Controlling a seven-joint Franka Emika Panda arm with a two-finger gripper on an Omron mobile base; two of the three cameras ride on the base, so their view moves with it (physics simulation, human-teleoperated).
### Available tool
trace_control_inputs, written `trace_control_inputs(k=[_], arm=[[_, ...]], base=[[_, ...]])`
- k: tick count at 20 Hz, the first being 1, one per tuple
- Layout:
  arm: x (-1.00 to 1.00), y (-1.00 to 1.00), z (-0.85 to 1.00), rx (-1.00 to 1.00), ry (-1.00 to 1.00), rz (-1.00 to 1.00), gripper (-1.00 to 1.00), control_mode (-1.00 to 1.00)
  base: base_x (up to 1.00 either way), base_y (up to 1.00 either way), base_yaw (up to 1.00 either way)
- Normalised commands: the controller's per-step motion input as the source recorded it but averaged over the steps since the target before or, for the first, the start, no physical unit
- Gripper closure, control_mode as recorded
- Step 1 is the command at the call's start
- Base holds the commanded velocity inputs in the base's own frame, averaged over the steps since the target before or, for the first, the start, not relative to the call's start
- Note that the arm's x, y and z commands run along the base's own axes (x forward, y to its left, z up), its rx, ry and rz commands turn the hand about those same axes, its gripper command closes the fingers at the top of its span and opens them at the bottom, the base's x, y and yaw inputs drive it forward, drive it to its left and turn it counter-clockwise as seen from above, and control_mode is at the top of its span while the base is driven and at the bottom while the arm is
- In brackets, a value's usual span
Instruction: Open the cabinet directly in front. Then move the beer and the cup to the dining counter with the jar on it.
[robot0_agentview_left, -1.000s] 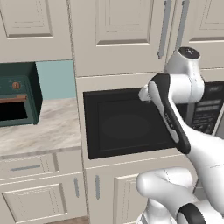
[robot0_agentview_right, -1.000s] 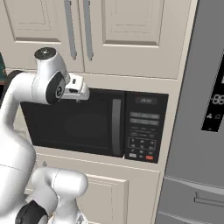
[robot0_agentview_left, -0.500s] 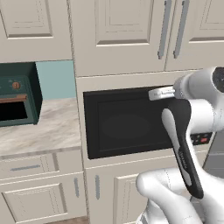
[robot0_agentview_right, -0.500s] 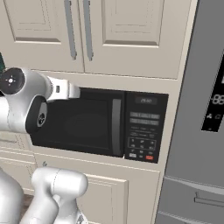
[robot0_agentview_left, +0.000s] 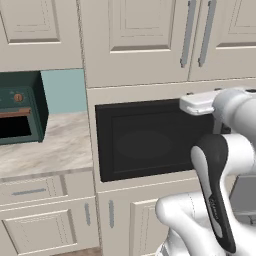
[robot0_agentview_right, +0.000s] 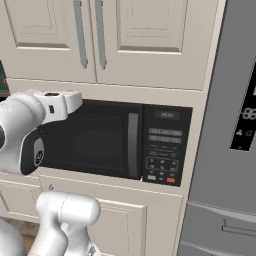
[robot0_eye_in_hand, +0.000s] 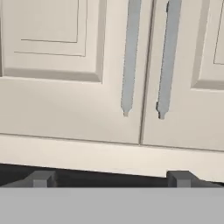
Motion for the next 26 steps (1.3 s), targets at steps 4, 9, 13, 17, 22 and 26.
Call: trace_control_inputs(k=[4,9,13,17,22,26], arm=[[-0.41,0.0,0.55,0.0,-0.41,0.0,-1.0,-1.0],[-0.24,0.0,0.51,0.0,-0.34,0.0,-1.0,-1.0],[0.02,0.0,0.04,0.0,0.0,0.0,-1.0,-1.0],[0.37,-0.01,0.2,0.01,0.0,0.0,-1.0,-1.0],[0.56,0.0,0.25,0.0,0.0,0.0,-1.0,-1.0],[0.54,-0.09,0.22,0.03,0.0,0.0,-1.0,-1.0]], base=[[0.0,0.0,0.0],[0.0,0.0,0.0],[0.0,0.0,0.0],[0.0,0.0,0.0],[0.0,0.0,0.0],[0.0,0.0,0.0]])
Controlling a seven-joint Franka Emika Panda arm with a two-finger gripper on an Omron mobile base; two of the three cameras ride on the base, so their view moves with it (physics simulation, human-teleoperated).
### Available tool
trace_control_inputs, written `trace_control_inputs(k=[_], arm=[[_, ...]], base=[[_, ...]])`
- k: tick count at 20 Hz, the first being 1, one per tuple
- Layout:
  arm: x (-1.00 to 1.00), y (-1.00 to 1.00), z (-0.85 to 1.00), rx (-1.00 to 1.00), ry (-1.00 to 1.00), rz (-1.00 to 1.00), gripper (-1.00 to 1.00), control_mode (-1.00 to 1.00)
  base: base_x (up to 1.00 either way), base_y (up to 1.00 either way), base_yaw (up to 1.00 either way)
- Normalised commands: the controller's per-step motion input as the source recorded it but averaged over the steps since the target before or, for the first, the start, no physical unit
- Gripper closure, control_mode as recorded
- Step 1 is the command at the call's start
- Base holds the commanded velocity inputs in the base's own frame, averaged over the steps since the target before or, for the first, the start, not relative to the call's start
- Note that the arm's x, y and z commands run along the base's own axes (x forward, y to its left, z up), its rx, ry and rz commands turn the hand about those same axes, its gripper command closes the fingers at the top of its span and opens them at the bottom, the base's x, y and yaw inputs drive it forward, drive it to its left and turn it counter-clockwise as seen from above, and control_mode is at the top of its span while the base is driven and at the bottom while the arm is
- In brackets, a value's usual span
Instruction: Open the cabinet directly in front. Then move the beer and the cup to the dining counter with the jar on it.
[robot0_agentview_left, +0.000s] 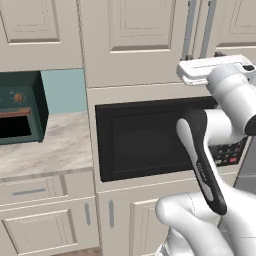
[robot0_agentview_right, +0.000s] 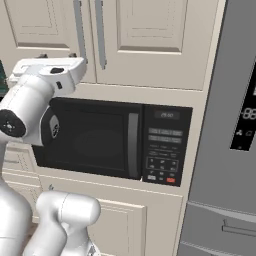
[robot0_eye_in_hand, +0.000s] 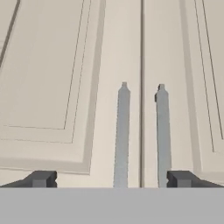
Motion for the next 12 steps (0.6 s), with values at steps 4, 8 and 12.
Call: trace_control_inputs(k=[4,8,12], arm=[[0.34,-0.35,0.14,0.06,0.0,0.0,-1.0,-1.0],[0.31,-0.06,0.03,0.01,0.05,0.0,-1.0,-1.0],[0.31,0.0,0.0,0.0,0.05,0.0,-1.0,-1.0]], base=[[0.0,0.0,0.0],[0.0,0.0,0.0],[0.0,0.0,0.0]])
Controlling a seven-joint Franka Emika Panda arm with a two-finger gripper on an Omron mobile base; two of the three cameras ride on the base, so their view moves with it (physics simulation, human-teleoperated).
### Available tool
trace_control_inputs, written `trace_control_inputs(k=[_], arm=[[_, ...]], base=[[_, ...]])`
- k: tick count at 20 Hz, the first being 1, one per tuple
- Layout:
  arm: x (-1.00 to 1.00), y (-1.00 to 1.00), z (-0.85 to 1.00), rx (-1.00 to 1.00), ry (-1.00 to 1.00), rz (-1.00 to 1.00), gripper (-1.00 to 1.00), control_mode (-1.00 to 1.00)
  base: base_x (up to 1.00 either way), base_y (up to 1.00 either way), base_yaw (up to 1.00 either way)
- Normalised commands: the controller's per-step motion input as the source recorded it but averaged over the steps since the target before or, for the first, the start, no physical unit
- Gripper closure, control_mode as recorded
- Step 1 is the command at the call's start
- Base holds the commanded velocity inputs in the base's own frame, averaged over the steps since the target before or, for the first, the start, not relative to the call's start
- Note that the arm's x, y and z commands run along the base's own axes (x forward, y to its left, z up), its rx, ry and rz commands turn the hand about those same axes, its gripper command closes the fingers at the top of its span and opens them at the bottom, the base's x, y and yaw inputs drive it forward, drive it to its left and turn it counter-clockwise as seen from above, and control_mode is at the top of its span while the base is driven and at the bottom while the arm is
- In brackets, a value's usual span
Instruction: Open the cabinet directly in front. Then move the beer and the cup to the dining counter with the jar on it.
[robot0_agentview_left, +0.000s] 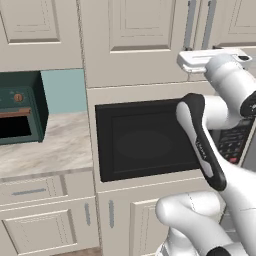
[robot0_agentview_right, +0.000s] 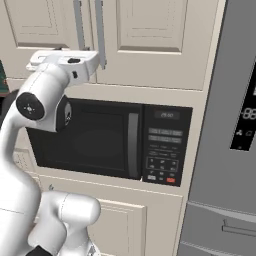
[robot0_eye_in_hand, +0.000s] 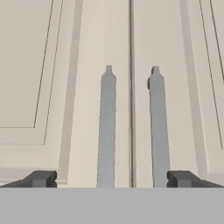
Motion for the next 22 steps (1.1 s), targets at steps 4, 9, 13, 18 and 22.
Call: trace_control_inputs(k=[4,9,13,18,22], arm=[[0.42,0.03,0.0,0.0,0.08,0.0,-1.0,-1.0],[0.54,0.15,0.0,0.0,0.09,0.0,-1.0,-1.0],[0.75,0.0,0.0,0.0,0.1,0.0,-1.0,-1.0],[0.91,0.0,0.0,0.0,0.14,0.0,-1.0,-1.0],[0.9,0.0,0.0,0.0,0.14,0.0,-1.0,-1.0]], base=[[0.0,0.0,0.0],[0.0,0.0,0.0],[0.0,0.0,0.0],[0.0,0.0,0.0],[0.0,0.0,0.0]])
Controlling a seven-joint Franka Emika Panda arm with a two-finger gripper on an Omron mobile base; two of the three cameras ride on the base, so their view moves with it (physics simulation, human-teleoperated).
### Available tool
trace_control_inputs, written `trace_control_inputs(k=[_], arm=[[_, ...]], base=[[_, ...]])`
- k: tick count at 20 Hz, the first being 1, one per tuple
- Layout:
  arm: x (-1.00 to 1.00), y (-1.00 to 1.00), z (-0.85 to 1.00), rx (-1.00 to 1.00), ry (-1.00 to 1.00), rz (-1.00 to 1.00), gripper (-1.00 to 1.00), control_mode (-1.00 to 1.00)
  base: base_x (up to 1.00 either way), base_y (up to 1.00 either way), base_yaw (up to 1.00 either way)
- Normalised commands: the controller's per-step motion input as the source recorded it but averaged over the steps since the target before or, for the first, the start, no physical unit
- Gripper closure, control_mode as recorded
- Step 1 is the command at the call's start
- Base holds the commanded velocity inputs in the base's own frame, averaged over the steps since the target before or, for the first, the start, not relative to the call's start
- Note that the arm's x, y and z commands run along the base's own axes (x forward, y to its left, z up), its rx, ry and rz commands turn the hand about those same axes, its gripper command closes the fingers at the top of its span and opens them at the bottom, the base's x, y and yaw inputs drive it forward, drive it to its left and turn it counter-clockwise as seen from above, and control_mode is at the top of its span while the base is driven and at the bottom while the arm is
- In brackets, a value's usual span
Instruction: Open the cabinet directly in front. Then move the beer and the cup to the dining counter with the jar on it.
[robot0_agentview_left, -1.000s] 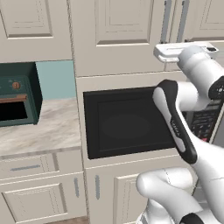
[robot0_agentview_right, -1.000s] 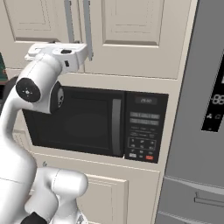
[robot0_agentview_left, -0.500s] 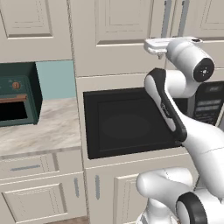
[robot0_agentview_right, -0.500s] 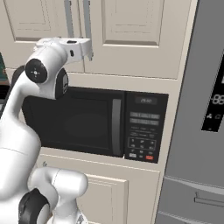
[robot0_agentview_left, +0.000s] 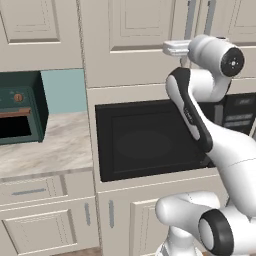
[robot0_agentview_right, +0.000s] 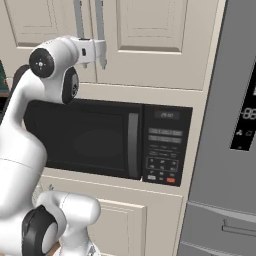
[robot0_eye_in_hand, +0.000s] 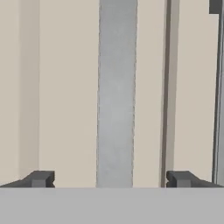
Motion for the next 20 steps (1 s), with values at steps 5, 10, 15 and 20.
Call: trace_control_inputs(k=[5,10,15,20], arm=[[0.6,0.0,0.0,0.0,0.04,0.0,1.0,-1.0],[0.0,0.0,0.0,0.0,0.0,0.0,1.0,-1.0],[-0.03,0.0,0.0,0.0,0.0,0.0,1.0,-1.0],[-0.53,0.04,0.16,0.0,-0.07,0.0,1.0,-1.0]], base=[[0.0,0.0,0.0],[0.0,0.0,0.0],[0.0,0.0,0.0],[0.0,0.0,0.0]])
